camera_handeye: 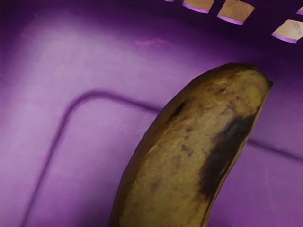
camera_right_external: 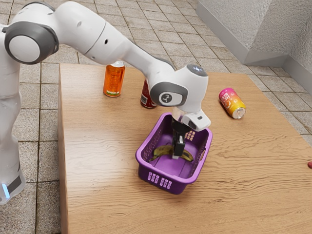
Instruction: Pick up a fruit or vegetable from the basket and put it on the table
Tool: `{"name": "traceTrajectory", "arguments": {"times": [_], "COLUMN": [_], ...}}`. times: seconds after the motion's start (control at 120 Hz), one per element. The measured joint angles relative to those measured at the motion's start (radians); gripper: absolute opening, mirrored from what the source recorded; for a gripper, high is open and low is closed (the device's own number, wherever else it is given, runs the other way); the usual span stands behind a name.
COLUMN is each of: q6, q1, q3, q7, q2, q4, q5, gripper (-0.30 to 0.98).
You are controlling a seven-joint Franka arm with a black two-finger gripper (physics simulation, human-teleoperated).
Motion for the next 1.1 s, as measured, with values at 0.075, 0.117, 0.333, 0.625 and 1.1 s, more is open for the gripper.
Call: {"name": "traceTrajectory", "arguments": {"times": [0.075, 0.117, 0.333, 0.625, 1.1], "q6": [0.005, 0.007, 0.013, -0.017, -0.115], "q1": [0.004, 0.004, 0.004, 0.003, 0.096], "q3": [0.000, 0.000, 0.000, -0.005, -0.172], "q7": [0.000, -0.001, -0.006, -0.019, -0.010], "q2": [0.001, 0.001, 0.002, -0.054, 0.287], "q4": [0.000, 0.000, 0.002, 0.034, 0.864], "q5": [-0.008, -0.011, -0.013, 0.004, 0.141], "gripper": [0.40, 0.33, 0.22, 0.19, 0.20]}}
